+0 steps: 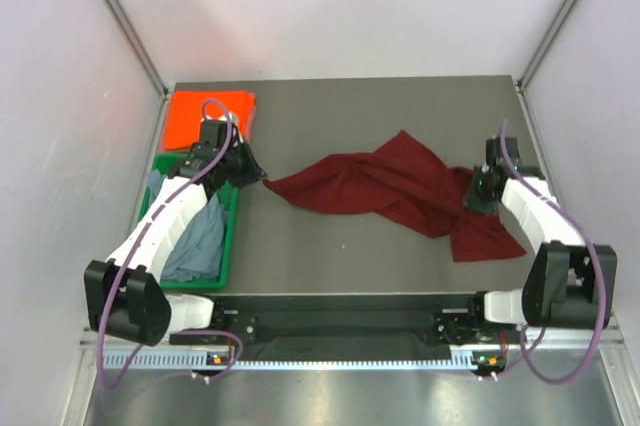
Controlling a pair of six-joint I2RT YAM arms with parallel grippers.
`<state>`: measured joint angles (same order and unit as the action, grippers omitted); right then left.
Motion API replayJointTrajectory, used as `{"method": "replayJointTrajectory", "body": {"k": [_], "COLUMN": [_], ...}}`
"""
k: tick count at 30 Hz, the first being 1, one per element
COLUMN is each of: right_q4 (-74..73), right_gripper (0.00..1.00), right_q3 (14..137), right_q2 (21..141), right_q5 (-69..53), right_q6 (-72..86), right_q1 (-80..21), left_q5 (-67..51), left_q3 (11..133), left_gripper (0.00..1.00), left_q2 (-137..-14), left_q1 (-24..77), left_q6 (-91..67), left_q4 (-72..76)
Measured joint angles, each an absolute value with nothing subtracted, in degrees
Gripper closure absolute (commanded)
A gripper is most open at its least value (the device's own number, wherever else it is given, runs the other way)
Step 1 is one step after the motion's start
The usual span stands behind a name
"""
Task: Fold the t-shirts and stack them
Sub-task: Flatten the tshirt out
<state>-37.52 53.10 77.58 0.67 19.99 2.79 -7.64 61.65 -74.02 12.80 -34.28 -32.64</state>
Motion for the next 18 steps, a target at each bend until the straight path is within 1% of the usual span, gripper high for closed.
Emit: {"method": "replayJointTrajectory", "body": {"k": [1, 2, 4, 6, 9, 12, 15, 18], "right_q4": [-39.44, -41.04, -43.24, -43.38, -42.41, -37.91, -32.67, -27.99], "right_gripper": [0.81, 0.74, 0.63, 0.60, 0.58, 0.60, 0.61, 0.63], "right_q3": [50.06, 47.97, 46.70, 47.72, 52.18, 57.14, 62.19, 68.62], "right_q2": [75.48, 73.36, 70.00, 67.53, 67.88, 71.61, 79.68, 90.78], "right_q5": [1.21, 1.63, 1.96, 2.11, 2.09, 0.67, -4.56, -9.78], "right_q6": [20.88, 21.52, 22.39, 22.35, 21.82, 19.97, 16.51, 13.23], "right_q1": [2.76, 2.76, 2.74, 2.74, 2.74, 2.72, 2.57, 1.56], "left_q5": [-7.66, -7.68, -7.86, -8.16, -8.80, -9.58, -10.70, -12.47], "left_q3": [60.95, 60.55, 59.57, 59.20, 58.92, 58.63, 58.22, 56.84], "left_gripper": [1.00, 1.00, 1.00, 1.00, 1.00, 1.00, 1.00, 1.00], "left_q2": [-73.58, -73.23, -72.16, -71.48, -70.43, -69.38, -68.73, -68.31], "left_q1": [12.80, 12.80, 12.80, 12.80, 12.80, 12.80, 12.80, 12.80], "left_q6": [-34.09, -33.98, -33.30, -32.88, -32.27, -31.53, -31.44, -31.92], "left_q4": [-32.97, -33.10, -33.06, -33.06, -33.06, -33.04, -32.86, -31.66]}}
